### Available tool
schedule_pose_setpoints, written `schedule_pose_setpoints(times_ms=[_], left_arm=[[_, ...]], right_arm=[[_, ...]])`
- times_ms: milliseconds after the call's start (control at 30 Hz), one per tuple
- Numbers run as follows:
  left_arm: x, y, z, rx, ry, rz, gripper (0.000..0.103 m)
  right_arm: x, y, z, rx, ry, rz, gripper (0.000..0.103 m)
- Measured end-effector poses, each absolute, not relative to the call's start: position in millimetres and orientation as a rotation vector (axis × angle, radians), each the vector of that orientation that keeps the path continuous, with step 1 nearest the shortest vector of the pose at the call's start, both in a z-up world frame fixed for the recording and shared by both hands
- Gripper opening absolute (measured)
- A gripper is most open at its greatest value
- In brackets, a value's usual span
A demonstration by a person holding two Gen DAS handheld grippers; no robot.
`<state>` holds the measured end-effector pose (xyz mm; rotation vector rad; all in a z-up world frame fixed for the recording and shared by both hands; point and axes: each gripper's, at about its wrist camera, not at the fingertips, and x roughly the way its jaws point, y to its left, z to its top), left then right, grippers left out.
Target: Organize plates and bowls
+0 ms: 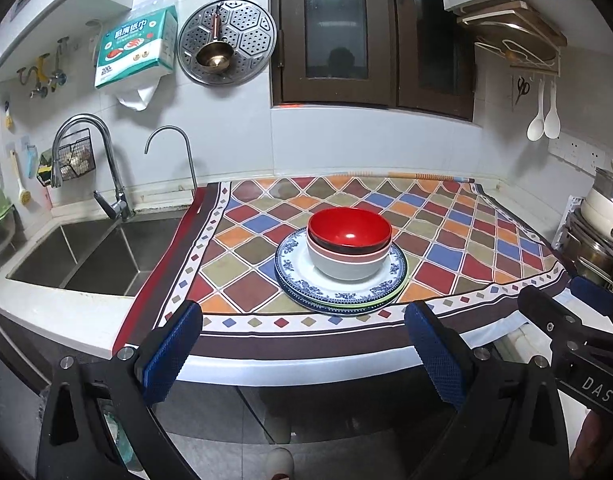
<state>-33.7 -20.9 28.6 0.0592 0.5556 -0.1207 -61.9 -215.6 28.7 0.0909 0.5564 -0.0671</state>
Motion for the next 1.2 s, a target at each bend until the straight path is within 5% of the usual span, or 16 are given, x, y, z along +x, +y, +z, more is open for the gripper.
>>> schedule_pose_setpoints(times_ms=[1200], left_arm=[[-45.8, -14.6, 27.7, 0.05, 0.567, -0.118, 0.103]], right_arm=[[-78.8, -210.5, 26.0, 0.103, 0.562, -0.049, 0.09]])
